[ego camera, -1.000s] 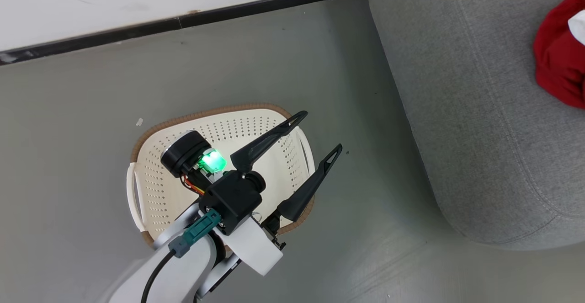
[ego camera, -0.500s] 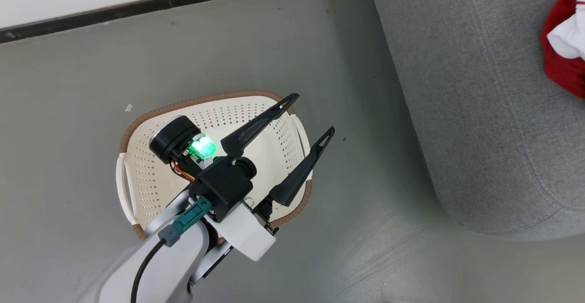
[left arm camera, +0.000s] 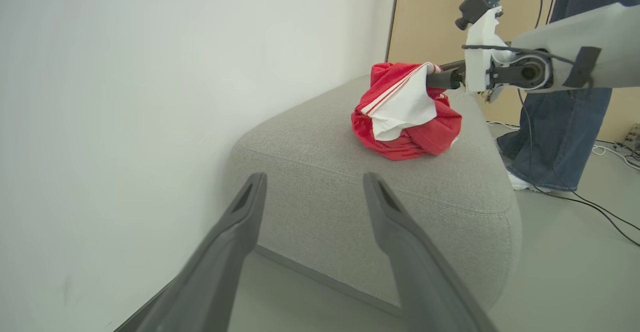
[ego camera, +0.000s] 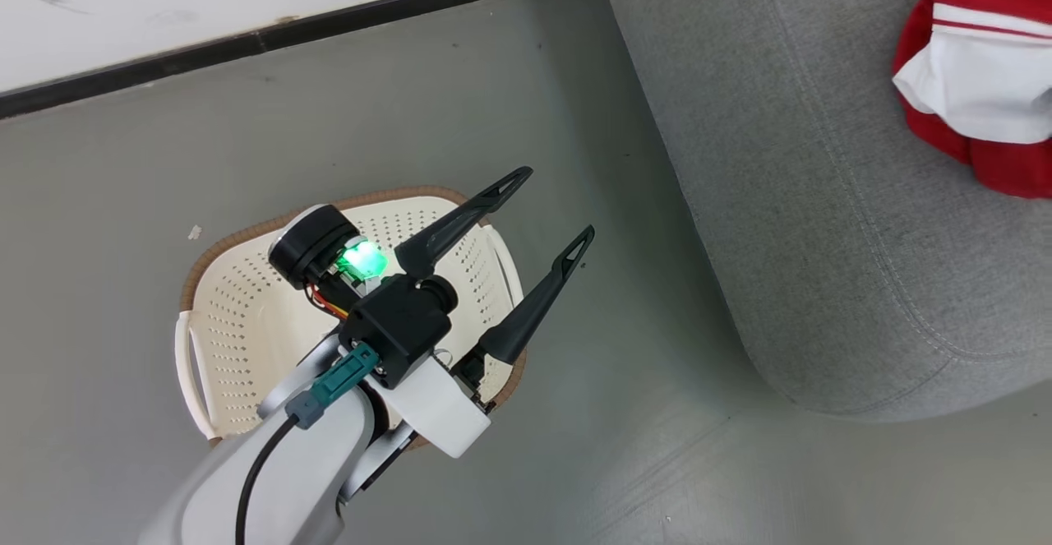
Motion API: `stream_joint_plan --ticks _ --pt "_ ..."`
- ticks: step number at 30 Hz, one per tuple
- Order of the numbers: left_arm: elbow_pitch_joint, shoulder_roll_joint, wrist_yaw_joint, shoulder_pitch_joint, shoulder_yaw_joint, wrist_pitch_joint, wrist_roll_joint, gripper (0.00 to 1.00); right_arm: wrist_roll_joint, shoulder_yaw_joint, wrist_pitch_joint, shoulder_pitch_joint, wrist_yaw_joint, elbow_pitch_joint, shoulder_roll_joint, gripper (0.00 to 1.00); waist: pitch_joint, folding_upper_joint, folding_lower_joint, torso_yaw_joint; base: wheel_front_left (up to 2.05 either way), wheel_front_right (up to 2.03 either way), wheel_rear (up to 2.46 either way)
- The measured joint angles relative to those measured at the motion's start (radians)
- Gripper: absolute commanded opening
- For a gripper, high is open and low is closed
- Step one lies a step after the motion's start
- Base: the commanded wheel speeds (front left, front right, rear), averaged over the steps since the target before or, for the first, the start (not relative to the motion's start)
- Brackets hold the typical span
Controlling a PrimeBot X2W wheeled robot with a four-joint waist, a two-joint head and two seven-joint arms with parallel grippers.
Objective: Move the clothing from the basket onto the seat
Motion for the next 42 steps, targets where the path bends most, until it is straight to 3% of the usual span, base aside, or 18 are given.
stream_joint_plan --ticks 14,25,34,42 --pt "0.054 0.020 -0.002 0.007 0.031 -0.043 -0.027 1.00 0.066 0.131 -0.024 0.226 0.000 -0.127 0.011 1.00 -0.080 0.0000 0.0000 -0.099 0.00 0.00 0.00" --pt "0.085 0.022 0.003 0.048 0.067 -0.066 -0.054 1.00 0.105 0.155 -0.025 0.273 0.000 -0.278 -0.049 1.00 -0.152 0.0000 0.0000 -0.162 0.00 0.00 0.00" --pt "0.116 0.031 0.066 0.127 0.147 -0.080 -0.074 1.00 0.111 0.244 -0.025 0.270 0.000 -0.396 -0.044 1.00 -0.226 0.0000 0.0000 -0.182 0.00 0.00 0.00" --pt "0.139 0.062 0.145 0.242 0.231 -0.088 -0.087 1.00 0.114 0.304 -0.033 0.265 0.000 -0.450 -0.002 1.00 -0.284 0.0000 0.0000 -0.149 0.00 0.00 0.00"
